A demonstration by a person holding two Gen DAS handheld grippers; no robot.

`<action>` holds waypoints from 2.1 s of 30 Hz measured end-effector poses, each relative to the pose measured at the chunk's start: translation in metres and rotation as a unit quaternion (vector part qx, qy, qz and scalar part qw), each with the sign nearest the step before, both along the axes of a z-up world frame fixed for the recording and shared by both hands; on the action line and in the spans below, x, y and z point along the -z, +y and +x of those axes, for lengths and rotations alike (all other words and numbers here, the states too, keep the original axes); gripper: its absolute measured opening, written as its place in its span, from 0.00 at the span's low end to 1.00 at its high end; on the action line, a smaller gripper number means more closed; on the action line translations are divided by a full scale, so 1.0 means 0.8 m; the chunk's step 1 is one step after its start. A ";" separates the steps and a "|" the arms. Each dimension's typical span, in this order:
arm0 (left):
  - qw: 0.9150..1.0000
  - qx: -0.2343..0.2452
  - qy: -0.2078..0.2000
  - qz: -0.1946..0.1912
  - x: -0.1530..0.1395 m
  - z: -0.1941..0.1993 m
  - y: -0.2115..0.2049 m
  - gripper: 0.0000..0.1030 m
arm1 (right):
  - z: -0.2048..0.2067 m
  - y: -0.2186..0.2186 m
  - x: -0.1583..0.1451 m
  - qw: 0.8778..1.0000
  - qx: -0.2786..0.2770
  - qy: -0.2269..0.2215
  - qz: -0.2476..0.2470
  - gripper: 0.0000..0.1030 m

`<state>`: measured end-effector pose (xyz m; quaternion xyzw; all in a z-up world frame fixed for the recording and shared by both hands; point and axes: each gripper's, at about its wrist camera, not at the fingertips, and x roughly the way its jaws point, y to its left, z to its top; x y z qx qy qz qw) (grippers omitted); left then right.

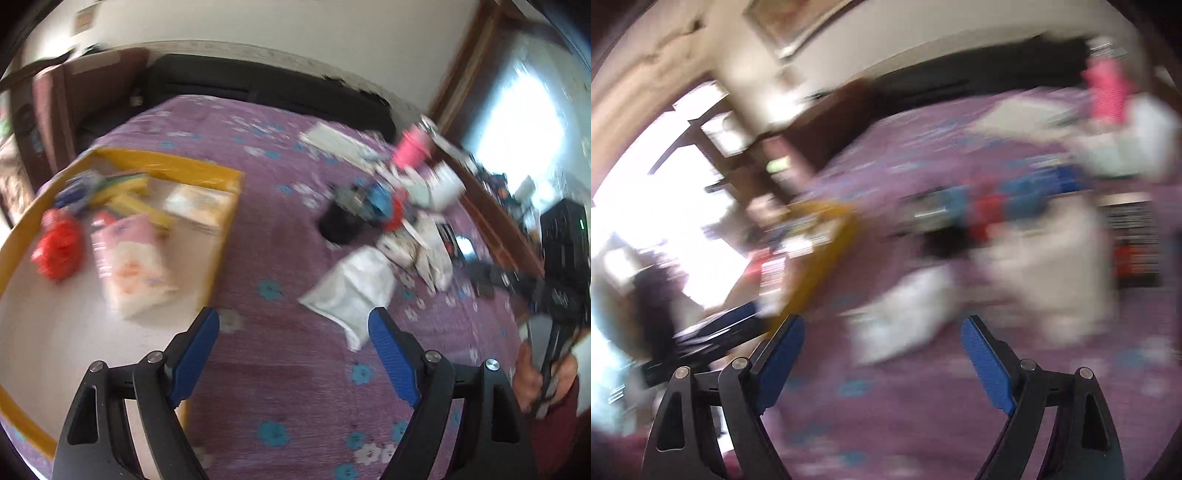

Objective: Organize soft objects

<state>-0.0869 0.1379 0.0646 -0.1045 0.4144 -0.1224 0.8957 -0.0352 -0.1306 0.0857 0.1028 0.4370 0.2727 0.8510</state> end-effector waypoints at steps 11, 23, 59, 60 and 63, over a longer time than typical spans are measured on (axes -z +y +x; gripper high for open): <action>0.983 0.096 0.007 0.153 0.042 0.089 -0.127 0.80 | 0.023 -0.086 0.031 0.988 0.140 0.007 -0.067 0.87; 0.981 0.132 0.018 0.142 0.065 0.106 -0.151 0.24 | 0.091 -0.065 0.057 0.984 0.146 0.027 -0.096 0.87; 0.983 -0.165 0.057 0.050 0.018 -0.004 0.224 0.15 | -0.031 0.153 -0.031 0.998 -0.023 -0.032 -0.053 0.25; 0.982 -0.170 0.062 0.052 0.022 0.001 0.231 0.16 | -0.031 0.170 -0.030 0.997 -0.034 -0.030 -0.055 0.25; 0.978 -0.188 0.070 0.053 0.031 0.006 0.254 0.31 | -0.028 0.238 -0.023 0.995 -0.077 -0.020 -0.062 0.25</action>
